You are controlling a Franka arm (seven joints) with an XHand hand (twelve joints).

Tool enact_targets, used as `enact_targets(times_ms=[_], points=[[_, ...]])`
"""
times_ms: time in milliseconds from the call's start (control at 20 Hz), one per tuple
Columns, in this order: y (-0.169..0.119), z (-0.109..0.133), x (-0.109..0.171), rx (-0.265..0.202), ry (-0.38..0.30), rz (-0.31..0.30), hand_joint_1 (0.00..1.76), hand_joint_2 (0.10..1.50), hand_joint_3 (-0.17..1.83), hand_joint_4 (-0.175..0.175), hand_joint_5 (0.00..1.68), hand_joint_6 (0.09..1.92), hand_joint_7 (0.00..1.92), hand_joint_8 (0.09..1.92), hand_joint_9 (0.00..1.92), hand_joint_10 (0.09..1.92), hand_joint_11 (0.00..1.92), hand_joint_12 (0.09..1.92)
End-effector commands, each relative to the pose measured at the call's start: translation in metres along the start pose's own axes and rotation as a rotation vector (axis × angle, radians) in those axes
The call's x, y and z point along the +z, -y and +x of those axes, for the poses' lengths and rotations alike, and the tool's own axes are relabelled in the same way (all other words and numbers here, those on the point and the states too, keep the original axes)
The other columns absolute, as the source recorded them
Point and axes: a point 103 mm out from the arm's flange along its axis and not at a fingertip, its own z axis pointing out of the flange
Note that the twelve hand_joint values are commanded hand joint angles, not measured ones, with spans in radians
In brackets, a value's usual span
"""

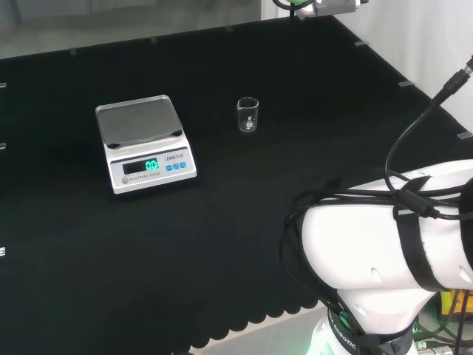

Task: Pick up the beaker.

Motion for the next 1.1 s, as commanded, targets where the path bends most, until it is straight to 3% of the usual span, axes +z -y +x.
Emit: enact_targets(times_ms=[50, 200, 550, 1100], points=[[-0.003, -0.001, 0.002, 0.003, 0.014, -0.012, 0.44, 0.71, 0.56, -0.062, 0.14, 0.17, 0.00, 0.54, 0.12, 0.76, 0.23, 1.41], [-0.011, -0.001, 0.004, -0.005, 0.008, -0.005, 0.44, 0.76, 0.44, -0.061, 0.18, 0.09, 0.00, 0.55, 0.10, 0.81, 0.25, 1.46], [-0.034, 0.002, 0.010, -0.026, 0.021, -0.002, 0.45, 0.78, 0.41, -0.060, 0.18, 0.09, 0.00, 0.55, 0.10, 0.82, 0.27, 1.46], [-0.125, 0.012, 0.055, -0.019, 0.080, 0.000, 0.46, 0.77, 0.40, -0.060, 0.19, 0.09, 0.00, 0.60, 0.10, 0.84, 0.27, 1.46]])
